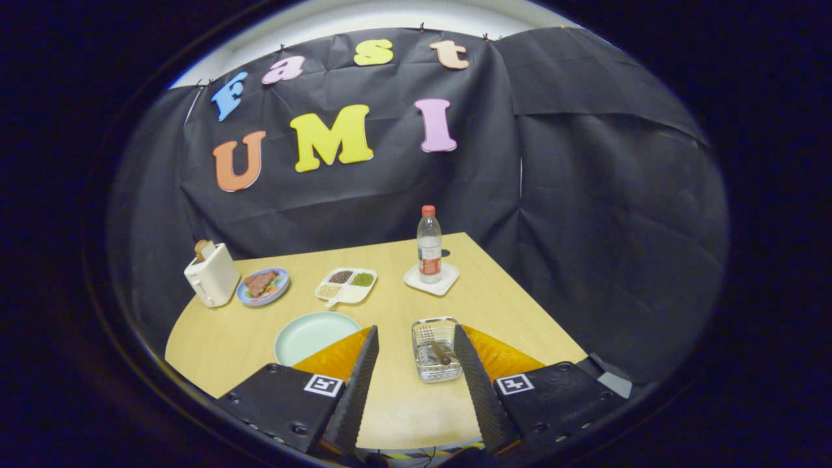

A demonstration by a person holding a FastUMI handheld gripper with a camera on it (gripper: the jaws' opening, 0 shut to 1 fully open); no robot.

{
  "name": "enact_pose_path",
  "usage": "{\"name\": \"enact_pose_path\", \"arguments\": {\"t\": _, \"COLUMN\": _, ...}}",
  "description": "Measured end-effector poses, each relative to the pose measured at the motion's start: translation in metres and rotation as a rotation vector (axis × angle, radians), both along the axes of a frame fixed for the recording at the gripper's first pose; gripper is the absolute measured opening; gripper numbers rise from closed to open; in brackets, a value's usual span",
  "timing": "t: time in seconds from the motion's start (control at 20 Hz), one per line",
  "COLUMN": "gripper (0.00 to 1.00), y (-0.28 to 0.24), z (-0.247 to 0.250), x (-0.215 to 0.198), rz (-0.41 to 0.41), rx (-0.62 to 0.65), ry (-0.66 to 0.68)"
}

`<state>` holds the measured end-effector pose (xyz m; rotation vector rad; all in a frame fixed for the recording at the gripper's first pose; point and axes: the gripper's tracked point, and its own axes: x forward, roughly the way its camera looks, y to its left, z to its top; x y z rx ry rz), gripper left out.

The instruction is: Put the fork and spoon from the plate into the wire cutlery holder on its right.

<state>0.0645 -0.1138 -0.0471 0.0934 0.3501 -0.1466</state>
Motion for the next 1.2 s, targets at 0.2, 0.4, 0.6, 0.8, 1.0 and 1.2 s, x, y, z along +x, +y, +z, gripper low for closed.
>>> {"name": "enact_pose_path", "arguments": {"t": 0.2, "gripper": 0.85, "y": 0.02, "z": 0.024, "x": -0.029, "rz": 0.018, "rx": -0.001, "ry": -0.09}}
{"name": "enact_pose_path", "arguments": {"t": 0.4, "gripper": 0.93, "y": 0.04, "z": 0.044, "x": -0.059, "rz": 0.036, "rx": 0.003, "ry": -0.175}}
{"name": "enact_pose_path", "arguments": {"t": 0.6, "gripper": 0.97, "y": 0.064, "z": 0.06, "x": -0.087, "rz": 0.067, "rx": -0.026, "ry": -0.235}}
{"name": "enact_pose_path", "arguments": {"t": 0.8, "gripper": 0.97, "y": 0.083, "z": 0.068, "x": -0.108, "rz": 0.082, "rx": -0.019, "ry": -0.277}}
{"name": "enact_pose_path", "arguments": {"t": 1.0, "gripper": 0.97, "y": 0.091, "z": 0.073, "x": -0.118, "rz": 0.076, "rx": -0.015, "ry": -0.311}}
{"name": "enact_pose_path", "arguments": {"t": 1.2, "gripper": 0.97, "y": 0.101, "z": 0.073, "x": -0.119, "rz": 0.078, "rx": -0.041, "ry": -0.312}}
